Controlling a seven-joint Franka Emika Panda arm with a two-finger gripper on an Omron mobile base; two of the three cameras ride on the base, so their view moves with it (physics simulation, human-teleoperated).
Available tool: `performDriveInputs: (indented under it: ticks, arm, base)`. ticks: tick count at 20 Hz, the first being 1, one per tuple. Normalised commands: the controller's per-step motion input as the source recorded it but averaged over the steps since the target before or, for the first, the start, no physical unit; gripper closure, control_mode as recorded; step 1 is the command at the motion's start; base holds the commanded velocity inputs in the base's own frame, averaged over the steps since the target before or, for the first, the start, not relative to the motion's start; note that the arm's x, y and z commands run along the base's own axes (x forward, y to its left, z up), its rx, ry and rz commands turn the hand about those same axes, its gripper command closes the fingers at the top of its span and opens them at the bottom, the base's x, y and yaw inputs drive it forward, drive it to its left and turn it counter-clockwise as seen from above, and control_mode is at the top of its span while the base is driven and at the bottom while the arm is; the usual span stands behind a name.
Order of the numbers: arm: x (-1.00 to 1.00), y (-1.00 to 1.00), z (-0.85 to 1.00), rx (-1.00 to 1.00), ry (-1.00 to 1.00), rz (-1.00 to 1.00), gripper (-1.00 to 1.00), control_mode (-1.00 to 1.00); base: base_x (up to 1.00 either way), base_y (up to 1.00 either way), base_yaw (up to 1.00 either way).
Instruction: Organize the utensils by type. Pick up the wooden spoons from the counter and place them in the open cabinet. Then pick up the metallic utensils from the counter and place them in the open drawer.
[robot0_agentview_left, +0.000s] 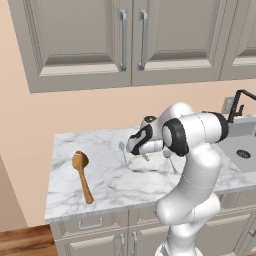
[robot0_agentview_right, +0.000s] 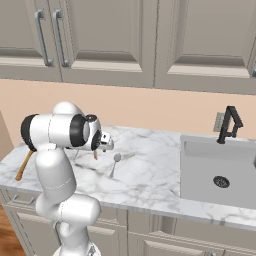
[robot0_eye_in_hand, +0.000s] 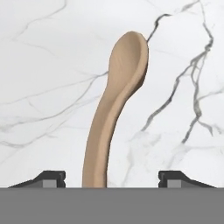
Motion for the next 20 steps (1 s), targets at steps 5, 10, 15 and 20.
performDriveInputs:
  ticks: [5,10,15,20]
  arm:
    - [0.00,0.00,-0.01,-0.01,0.00,0.00,1.00,-1.00]
    - [0.00,0.00,-0.07,-0.02,0.02,0.00,1.00,-1.00]
    - [0.00,0.00,-0.15,0.00,0.02,0.00,1.00,-1.00]
    - [0.00,0.00,-0.43,0.00,0.09,0.00,1.00,-1.00]
  base:
    - [0.00,0.00,0.00]
    - [0.00,0.00,0.00]
    - [0.00,0.00,0.00]
    - [0.00,0.00,0.00]
